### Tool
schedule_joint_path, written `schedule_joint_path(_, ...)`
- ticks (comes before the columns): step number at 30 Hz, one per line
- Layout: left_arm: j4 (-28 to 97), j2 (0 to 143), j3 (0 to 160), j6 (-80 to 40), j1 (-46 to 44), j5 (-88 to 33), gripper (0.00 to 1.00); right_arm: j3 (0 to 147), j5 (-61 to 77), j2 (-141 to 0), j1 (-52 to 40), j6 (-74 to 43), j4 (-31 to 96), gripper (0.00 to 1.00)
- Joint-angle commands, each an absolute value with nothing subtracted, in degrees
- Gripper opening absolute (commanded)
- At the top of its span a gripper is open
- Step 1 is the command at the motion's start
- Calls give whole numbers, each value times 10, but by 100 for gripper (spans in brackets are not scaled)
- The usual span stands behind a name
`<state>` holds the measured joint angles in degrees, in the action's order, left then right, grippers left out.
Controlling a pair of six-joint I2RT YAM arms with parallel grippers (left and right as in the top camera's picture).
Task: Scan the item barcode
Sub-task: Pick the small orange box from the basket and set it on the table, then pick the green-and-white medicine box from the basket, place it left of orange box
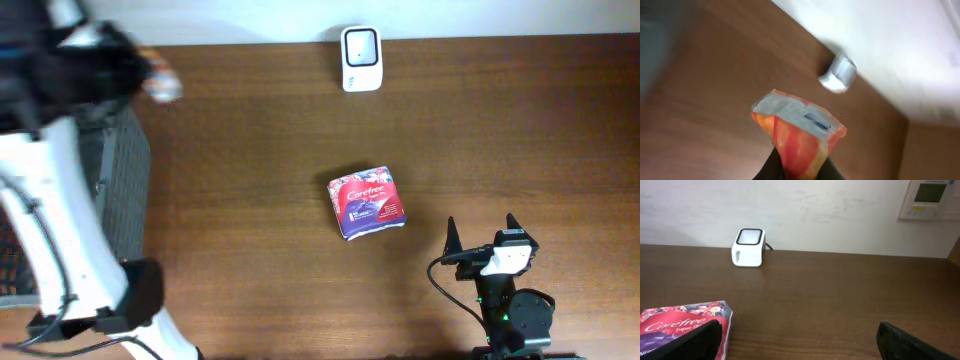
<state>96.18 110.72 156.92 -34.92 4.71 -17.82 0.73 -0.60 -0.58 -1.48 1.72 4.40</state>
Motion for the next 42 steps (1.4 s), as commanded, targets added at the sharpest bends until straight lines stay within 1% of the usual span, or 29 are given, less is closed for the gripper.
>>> schedule_joint_path(1,963,1127,1571,-338,-120,-69,10,3,-11,-2,-15,17,47,98)
schedule_joint_path(3,964,1167,1563,-338,-215,-20,11,3,-11,-2,-15,17,47,98)
schedule_joint_path(5,966,1229,1560,-338,-272,32,14,3,-11,-2,-15,17,47,98)
schedule_joint_path(8,967,1368,1557,-338,-327,58,14,3,-11,-2,-15,17,47,98)
schedule_joint_path(10,967,1429,1557,-338,-338,59,17,3,-11,-2,-15,17,47,98)
schedule_joint_path(11,967,1452,1557,-338,-340,71,21,3,-11,-2,-15,17,47,98)
schedule_joint_path(13,967,1468,1557,-338,-339,151,27,3,-11,-2,-15,17,47,98)
schedule_joint_path(14,967,1468,1557,-338,-339,179,36,3,-11,-2,-15,17,47,98)
schedule_joint_path(15,967,1468,1557,-337,-339,194,56,3,-11,-2,-15,17,47,98)
schedule_joint_path(16,967,1468,1557,-337,-338,194,57,3,-11,-2,-15,17,47,98)
schedule_joint_path(19,967,1455,1567,-290,-338,193,55,3,-11,-2,-15,17,47,99)
schedule_joint_path(20,967,1422,1574,-290,-336,193,55,3,-11,-2,-15,17,47,98)
schedule_joint_path(21,967,1374,1586,-290,-328,193,59,3,-11,-2,-15,17,47,98)
schedule_joint_path(23,967,1291,1594,-290,-297,194,62,3,-11,-2,-15,17,47,98)
schedule_joint_path(24,967,1217,1594,-290,-249,193,63,3,-11,-2,-15,17,47,99)
schedule_joint_path(25,967,1192,1594,-290,-227,193,63,3,-11,-2,-15,17,47,99)
schedule_joint_path(26,967,1151,1594,-290,-183,193,64,3,-11,-2,-15,17,47,98)
schedule_joint_path(27,967,1098,1594,-290,-105,193,74,3,-11,-2,-15,17,47,98)
schedule_joint_path(30,967,1046,1594,-290,64,177,75,3,-11,-2,-15,17,47,98)
schedule_joint_path(31,967,1046,1593,-290,116,156,88,3,-11,-2,-15,17,47,98)
schedule_joint_path(33,967,1047,1549,-291,195,123,89,3,-11,-2,-15,17,47,98)
schedule_joint_path(35,967,1047,1494,-304,226,117,99,3,-11,-2,-15,17,47,98)
schedule_joint_path(37,967,1047,1410,-330,255,118,99,3,-11,-2,-15,17,47,98)
schedule_joint_path(39,935,1047,1284,-354,278,117,99,3,-11,-2,-15,17,47,98)
schedule_joint_path(41,884,1047,1191,-354,285,117,99,3,-11,-2,-15,17,47,98)
schedule_joint_path(42,837,1047,1131,-357,291,118,99,3,-11,-2,-15,17,47,99)
